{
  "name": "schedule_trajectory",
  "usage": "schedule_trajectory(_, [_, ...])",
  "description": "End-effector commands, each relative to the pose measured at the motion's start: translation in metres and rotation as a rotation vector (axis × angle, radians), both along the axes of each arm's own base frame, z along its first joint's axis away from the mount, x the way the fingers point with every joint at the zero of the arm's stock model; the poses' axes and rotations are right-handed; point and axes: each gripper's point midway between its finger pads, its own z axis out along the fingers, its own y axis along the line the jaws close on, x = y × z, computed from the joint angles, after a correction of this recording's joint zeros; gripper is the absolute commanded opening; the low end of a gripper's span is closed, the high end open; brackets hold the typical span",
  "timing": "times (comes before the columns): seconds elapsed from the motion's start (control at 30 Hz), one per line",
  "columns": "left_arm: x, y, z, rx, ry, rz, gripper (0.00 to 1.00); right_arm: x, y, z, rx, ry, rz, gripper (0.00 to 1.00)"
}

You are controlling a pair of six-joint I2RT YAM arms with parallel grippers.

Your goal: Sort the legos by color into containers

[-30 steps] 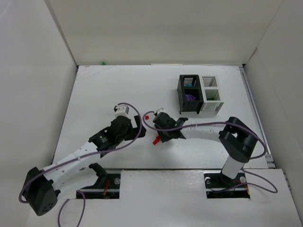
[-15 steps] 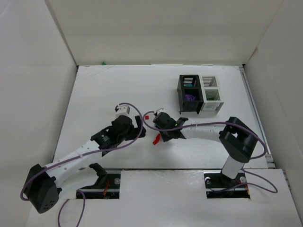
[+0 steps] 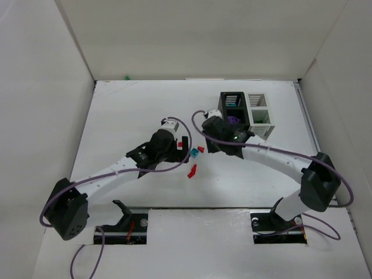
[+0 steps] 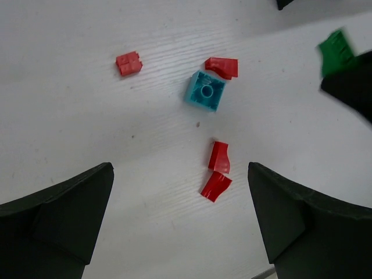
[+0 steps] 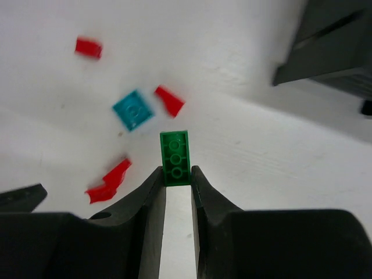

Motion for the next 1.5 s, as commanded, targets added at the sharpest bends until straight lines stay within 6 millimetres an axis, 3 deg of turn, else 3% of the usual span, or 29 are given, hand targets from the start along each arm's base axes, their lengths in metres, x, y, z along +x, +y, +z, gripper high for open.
schedule_trajectory(0.0, [0.024,-0.033,0.026,0.013,-0.117,-0.171,1.00,0.042,-0.047,0.058,0.046,-0.114,-0.185,0.17])
schedule_trajectory(0.03, [0.027,-0.034,0.019,0.034,-0.115,-0.183,1.00,0.041,-0.047,0.063,0.065,-0.121,-0.196,0.17])
schedule_trajectory(0.07, [0.032,-0.040,0.025,0.035,-0.127,-0.204,1.00,0.054,-0.072,0.070,0.070,-0.133,-0.267,0.17])
schedule_trajectory(0.13, [0.037,-0.050,0.016,0.053,-0.114,-0.247,1.00,0.065,-0.093,0.091,0.117,-0.162,-0.338,0.17])
schedule_trajectory(0.17, [0.043,-0.056,0.021,0.051,-0.135,-0.254,0.99,0.077,-0.116,0.100,0.121,-0.189,-0.409,0.17])
schedule_trajectory(0.37, [0.056,-0.075,0.002,0.099,-0.106,-0.342,0.95,0.105,-0.192,0.119,0.123,-0.205,-0.636,0.17])
schedule_trajectory(0.43, [0.058,-0.077,-0.005,0.115,-0.096,-0.350,0.95,0.112,-0.202,0.118,0.118,-0.203,-0.666,0.17])
schedule_trajectory(0.6, [0.065,-0.080,-0.020,0.142,-0.068,-0.368,0.93,0.126,-0.214,0.096,0.088,-0.138,-0.714,0.22])
schedule_trajectory(0.77, [0.071,-0.077,-0.028,0.150,-0.050,-0.365,0.91,0.131,-0.223,0.094,0.089,-0.127,-0.761,0.35])
schedule_trajectory(0.8, [0.073,-0.080,-0.024,0.140,-0.056,-0.371,0.91,0.130,-0.225,0.093,0.084,-0.125,-0.777,0.45])
schedule_trajectory(0.93, [0.073,-0.082,-0.033,0.150,-0.038,-0.387,0.89,0.129,-0.229,0.097,0.095,-0.133,-0.792,0.60])
schedule_trajectory(1.17, [0.078,-0.085,-0.039,0.168,-0.037,-0.401,0.84,0.117,-0.233,0.107,0.106,-0.162,-0.798,0.63])
schedule_trajectory(1.3, [0.079,-0.086,-0.053,0.183,-0.008,-0.403,0.81,0.112,-0.234,0.109,0.109,-0.176,-0.791,0.63])
schedule_trajectory(1.47, [0.081,-0.083,-0.064,0.220,0.017,-0.399,0.74,0.107,-0.235,0.095,0.090,-0.148,-0.792,0.64])
